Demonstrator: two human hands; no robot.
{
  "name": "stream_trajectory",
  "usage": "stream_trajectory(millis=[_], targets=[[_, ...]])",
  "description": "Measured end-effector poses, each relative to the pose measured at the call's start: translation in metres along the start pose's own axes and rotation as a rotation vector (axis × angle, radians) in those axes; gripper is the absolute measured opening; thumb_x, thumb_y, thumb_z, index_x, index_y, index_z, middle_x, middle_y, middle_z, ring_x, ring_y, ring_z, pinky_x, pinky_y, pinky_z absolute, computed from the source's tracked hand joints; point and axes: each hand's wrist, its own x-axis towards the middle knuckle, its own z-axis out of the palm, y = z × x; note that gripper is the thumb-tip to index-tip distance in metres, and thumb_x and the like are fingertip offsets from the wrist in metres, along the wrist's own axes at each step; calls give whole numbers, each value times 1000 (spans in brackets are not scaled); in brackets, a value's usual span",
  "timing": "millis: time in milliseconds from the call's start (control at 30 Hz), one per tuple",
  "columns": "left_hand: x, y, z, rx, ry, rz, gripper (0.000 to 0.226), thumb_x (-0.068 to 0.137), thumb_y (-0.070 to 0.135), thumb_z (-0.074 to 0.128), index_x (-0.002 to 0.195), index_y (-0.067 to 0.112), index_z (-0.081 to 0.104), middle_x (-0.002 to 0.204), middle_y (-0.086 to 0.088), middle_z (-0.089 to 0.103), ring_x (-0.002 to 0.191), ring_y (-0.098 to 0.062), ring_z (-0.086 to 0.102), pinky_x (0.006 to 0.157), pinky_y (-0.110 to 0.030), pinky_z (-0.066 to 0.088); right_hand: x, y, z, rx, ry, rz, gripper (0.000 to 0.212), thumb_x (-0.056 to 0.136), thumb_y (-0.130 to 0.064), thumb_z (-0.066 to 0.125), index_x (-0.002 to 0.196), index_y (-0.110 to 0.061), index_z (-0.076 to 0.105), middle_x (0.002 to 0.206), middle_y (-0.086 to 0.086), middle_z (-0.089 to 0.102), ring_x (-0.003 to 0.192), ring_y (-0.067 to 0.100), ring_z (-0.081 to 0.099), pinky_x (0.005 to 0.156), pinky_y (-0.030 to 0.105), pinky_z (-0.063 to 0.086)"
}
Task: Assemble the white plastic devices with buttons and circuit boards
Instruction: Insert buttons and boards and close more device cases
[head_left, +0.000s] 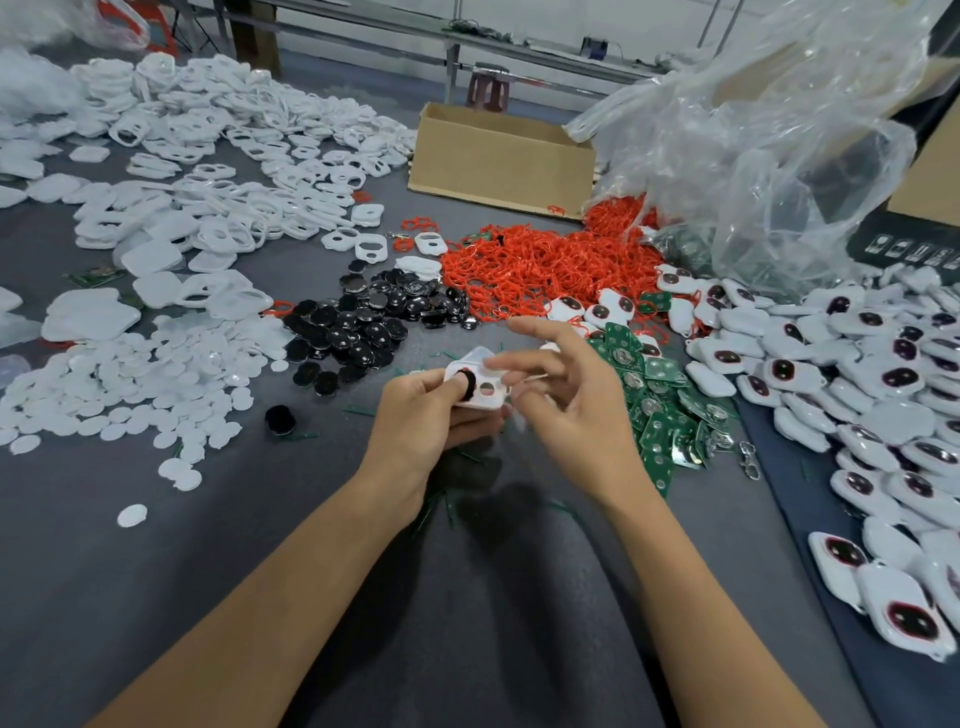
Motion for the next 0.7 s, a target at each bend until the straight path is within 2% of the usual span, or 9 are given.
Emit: stream_trajectory(millis=[133, 233, 333, 400, 500, 600, 700], targets=[[1, -2, 0, 30, 56, 7, 25, 98, 0, 43, 85, -1, 63, 81, -17, 72, 69, -24, 73, 61, -24, 59, 7, 6, -16, -49, 196, -31, 53, 73, 23, 41, 99, -17, 64, 88, 0, 72, 83, 11, 67, 77, 24, 51], [2, -4, -1, 36, 86, 27, 23, 98, -1, 43, 86, -1, 63, 79, -15, 72, 67, -22, 73, 57, -22, 57, 10, 13, -24, -104, 335, 34, 50, 74, 22, 40, 91, -17, 66, 83, 2, 72, 79, 9, 68, 72, 18, 50], [4, -4, -3, 16, 147, 69, 23, 97, -2, 44, 85, 1, 63, 74, -11, 71, 63, -22, 72, 55, -22, 57, 10, 18, -29, -190, 373, 94, 46, 74, 18, 42, 85, -19, 68, 78, -5, 71, 76, 1, 67, 68, 14, 48], [6, -1, -7, 12, 227, 137, 22, 97, -1, 46, 85, 3, 64, 77, -12, 72, 65, -23, 73, 55, -22, 56, 9, 19, -29, -280, 341, 97, 41, 76, 14, 48, 82, -21, 69, 76, -11, 70, 73, -3, 65, 65, 14, 47], [14, 5, -19, -16, 426, 240, 19, 96, 2, 46, 92, 2, 65, 85, -15, 71, 68, -23, 73, 55, -20, 55, 6, 19, -20, -383, 206, 55, 30, 79, 5, 58, 81, -22, 72, 77, -15, 68, 72, 3, 62, 71, 18, 48], [18, 10, -31, -66, 597, 283, 20, 96, 5, 46, 97, -1, 64, 85, -13, 71, 67, -19, 73, 56, -22, 55, 3, 16, -2, -444, 74, -15, 24, 78, -1, 62, 84, -21, 74, 84, -10, 71, 83, 12, 61, 79, 26, 45], [19, 12, -33, -109, 643, 285, 18, 95, 6, 46, 94, 1, 63, 81, -12, 70, 67, -19, 73, 56, -23, 56, 2, 14, 17, -532, -34, -117, 19, 79, -5, 67, 88, -19, 75, 88, -3, 73, 88, 21, 59, 79, 25, 37]])
